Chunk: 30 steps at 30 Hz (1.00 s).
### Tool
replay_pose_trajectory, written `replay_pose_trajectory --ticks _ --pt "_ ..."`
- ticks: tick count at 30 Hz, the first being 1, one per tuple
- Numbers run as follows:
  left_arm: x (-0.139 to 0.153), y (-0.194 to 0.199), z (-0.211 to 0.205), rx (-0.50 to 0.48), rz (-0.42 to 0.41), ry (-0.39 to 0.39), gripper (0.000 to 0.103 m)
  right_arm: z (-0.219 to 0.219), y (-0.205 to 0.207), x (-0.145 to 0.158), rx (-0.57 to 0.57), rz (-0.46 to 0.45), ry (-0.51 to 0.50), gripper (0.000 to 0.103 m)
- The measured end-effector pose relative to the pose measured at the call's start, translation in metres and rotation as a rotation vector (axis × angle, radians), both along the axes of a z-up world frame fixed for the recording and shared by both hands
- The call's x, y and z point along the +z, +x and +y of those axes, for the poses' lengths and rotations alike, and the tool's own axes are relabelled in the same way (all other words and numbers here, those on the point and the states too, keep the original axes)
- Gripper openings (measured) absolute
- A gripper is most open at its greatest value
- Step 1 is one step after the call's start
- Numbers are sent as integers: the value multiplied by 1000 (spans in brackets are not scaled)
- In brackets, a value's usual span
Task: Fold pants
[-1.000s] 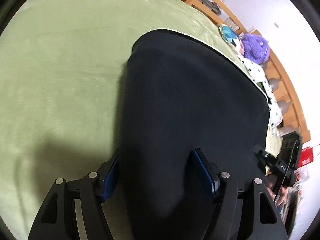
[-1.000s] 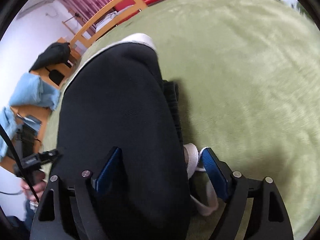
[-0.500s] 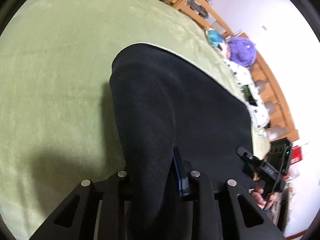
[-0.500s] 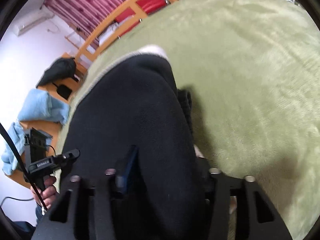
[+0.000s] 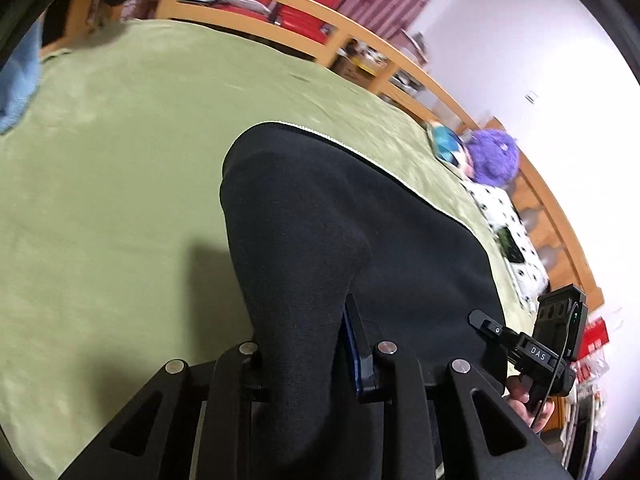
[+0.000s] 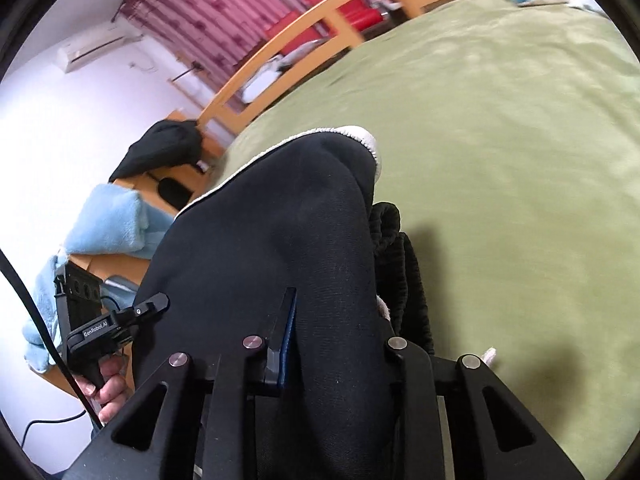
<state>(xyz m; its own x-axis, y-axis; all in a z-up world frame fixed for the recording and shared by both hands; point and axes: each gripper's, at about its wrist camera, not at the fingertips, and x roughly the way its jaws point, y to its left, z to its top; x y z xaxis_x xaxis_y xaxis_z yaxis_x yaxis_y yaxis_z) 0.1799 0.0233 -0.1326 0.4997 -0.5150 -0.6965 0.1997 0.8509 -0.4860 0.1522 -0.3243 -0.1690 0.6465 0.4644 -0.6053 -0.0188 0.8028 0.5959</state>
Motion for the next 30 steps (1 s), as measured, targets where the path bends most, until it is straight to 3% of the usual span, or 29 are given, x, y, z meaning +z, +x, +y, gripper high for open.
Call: replay_pose_trajectory --ticks 3,6,8,10,12,13,15,17,21,23,25,27,30 --pt "-12 17 31 32 23 20 22 36 27 -9 50 11 -6 25" --pt "-46 33 46 51 113 23 26 61 52 -32 79 71 -56 28" --pt "-72 39 50 74 187 66 38 67 64 -45 75 108 -124 51" --pt "-80 31 51 78 185 85 45 67 69 -54 69 152 -179 63" --pt "-74 18 49 93 135 147 51 64 61 -48 51 147 -222 63" --pt "-68 8 48 111 102 218 54 66 53 -42 39 134 -268 63" --pt "-56 -8 46 122 52 287 55 72 33 -22 11 89 -381 61" --pt "-46 -26 45 103 16 299 55 76 15 -4 -7 28 -450 59" --pt "-32 -57 39 78 -43 278 57 96 -25 6 62 -98 -457 48" --pt "-41 -69 33 70 -24 298 60 108 -36 -7 101 -94 -467 49" --pt "-67 -78 26 59 44 310 61 118 -44 -27 106 -74 -554 49" --pt "-85 -86 22 58 60 324 63 121 -50 -42 101 -65 -613 49" --pt "-79 -89 28 61 65 309 65 108 -53 -38 121 -46 -586 48"
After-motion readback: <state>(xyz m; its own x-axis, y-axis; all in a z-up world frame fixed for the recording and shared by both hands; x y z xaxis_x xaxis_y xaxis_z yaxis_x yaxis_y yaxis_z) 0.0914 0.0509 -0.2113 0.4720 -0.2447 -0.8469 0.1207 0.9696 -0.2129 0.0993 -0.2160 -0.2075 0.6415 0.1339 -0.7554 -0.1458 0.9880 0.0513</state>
